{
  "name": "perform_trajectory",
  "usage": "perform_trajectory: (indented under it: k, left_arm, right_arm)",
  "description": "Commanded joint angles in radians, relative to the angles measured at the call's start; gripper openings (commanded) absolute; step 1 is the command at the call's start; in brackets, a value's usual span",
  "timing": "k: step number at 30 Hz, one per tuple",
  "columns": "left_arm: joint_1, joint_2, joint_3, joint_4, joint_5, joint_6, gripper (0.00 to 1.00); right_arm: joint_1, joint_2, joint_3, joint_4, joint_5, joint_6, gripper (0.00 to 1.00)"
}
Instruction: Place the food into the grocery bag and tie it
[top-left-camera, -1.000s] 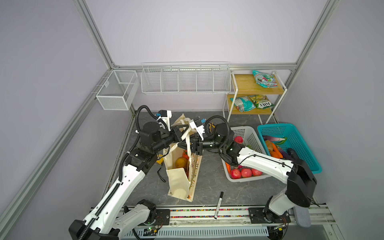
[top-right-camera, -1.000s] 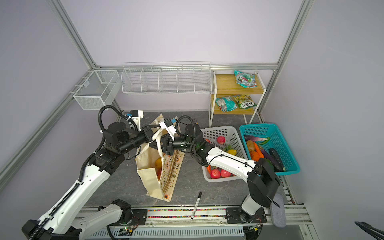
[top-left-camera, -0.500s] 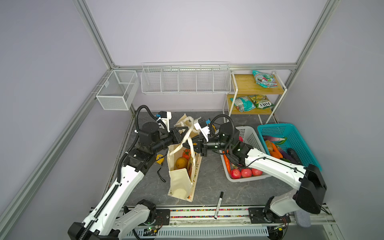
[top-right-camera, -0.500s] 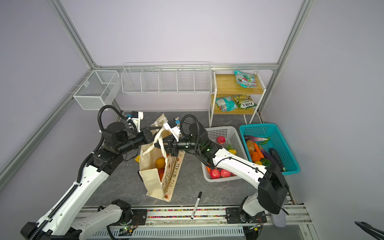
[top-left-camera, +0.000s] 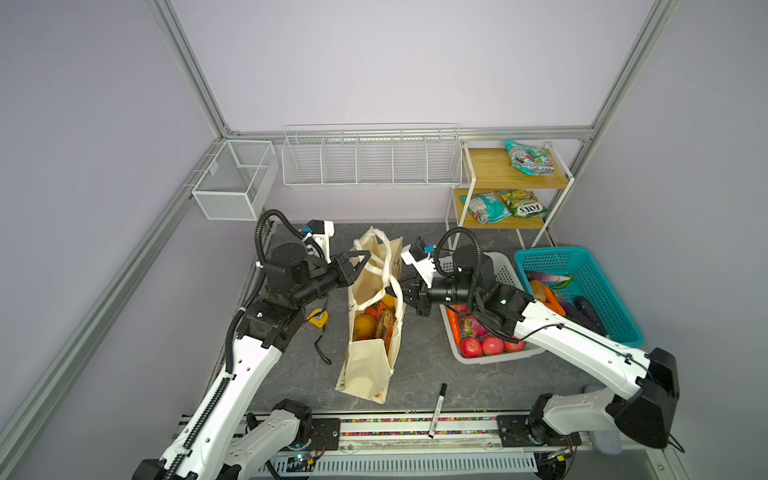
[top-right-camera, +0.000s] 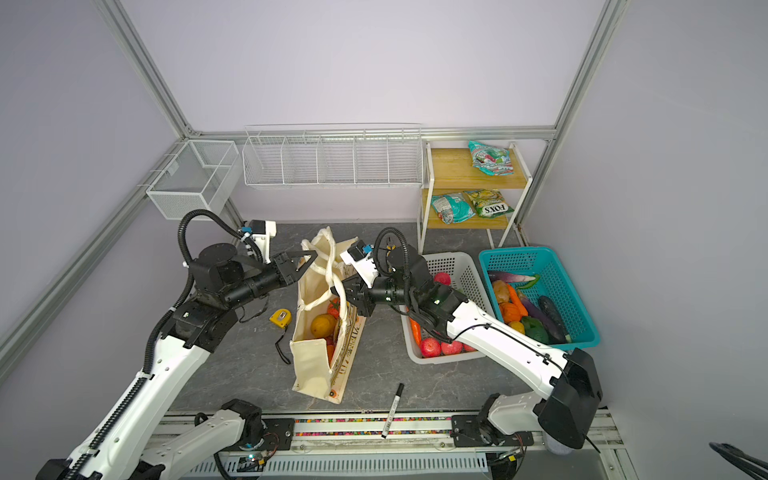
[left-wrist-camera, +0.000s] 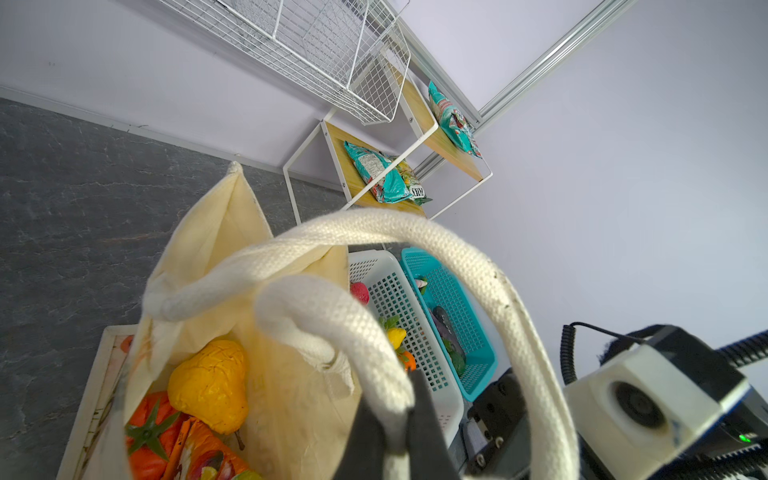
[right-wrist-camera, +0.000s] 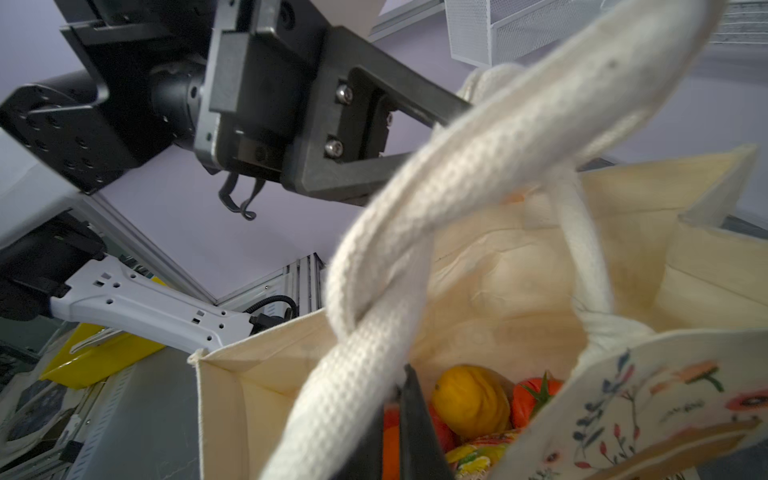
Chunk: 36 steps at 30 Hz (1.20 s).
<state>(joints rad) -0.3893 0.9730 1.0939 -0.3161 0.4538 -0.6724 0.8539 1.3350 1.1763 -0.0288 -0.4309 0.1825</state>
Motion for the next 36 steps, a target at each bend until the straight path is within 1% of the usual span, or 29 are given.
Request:
perform_trajectory:
  k: [1, 6, 11, 16, 21, 23, 25, 27, 28, 31, 34, 36]
  left_arm:
    - [0.022, -0.034, 0.012, -0.017, -0.002, 0.003, 0.0]
    - [0.063, -0.072, 0.006, -0.046, 0.017, 0.002, 0.0]
    - [0.137, -0.107, -0.011, -0.081, 0.065, 0.004, 0.0]
    - [0.206, -0.131, -0.063, -0.094, 0.107, 0.003, 0.0]
    - [0.288, -0.139, -0.128, -0.078, 0.155, -0.007, 0.0]
    - [0.325, -0.138, -0.148, -0.074, 0.177, -0.009, 0.0]
    - [0.343, -0.134, -0.159, -0.063, 0.197, -0.014, 0.0]
    - [0.345, -0.12, -0.168, -0.032, 0.229, -0.032, 0.0]
    - [0.344, -0.11, -0.173, -0.013, 0.244, -0.046, 0.0]
    - [0.343, -0.105, -0.178, 0.006, 0.259, -0.055, 0.0]
    - [0.34, -0.106, -0.176, 0.009, 0.279, -0.06, 0.0]
    - [0.325, -0.101, -0.174, 0.009, 0.278, -0.058, 0.0]
  right_arm:
    - [-0.025, -0.043, -0.042, -0.088, 0.126, -0.065, 0.07]
    - [-0.048, -0.1, -0.102, -0.057, 0.215, -0.057, 0.07]
    - [-0.073, -0.169, -0.167, 0.003, 0.301, -0.028, 0.07]
    - [-0.088, -0.233, -0.242, 0.067, 0.386, 0.015, 0.07]
    - [-0.108, -0.296, -0.329, 0.114, 0.496, 0.059, 0.07]
    - [-0.119, -0.312, -0.347, 0.121, 0.509, 0.063, 0.07]
    - [-0.126, -0.299, -0.338, 0.114, 0.463, 0.049, 0.07]
    - [-0.126, -0.259, -0.304, 0.078, 0.37, 0.017, 0.07]
    - [-0.125, -0.235, -0.267, 0.059, 0.312, -0.001, 0.09]
    - [-0.116, -0.187, -0.211, 0.026, 0.181, -0.079, 0.23]
    - [-0.106, -0.175, -0.194, 0.028, 0.13, -0.148, 0.32]
    - [-0.106, -0.162, -0.17, 0.014, 0.103, -0.176, 0.36]
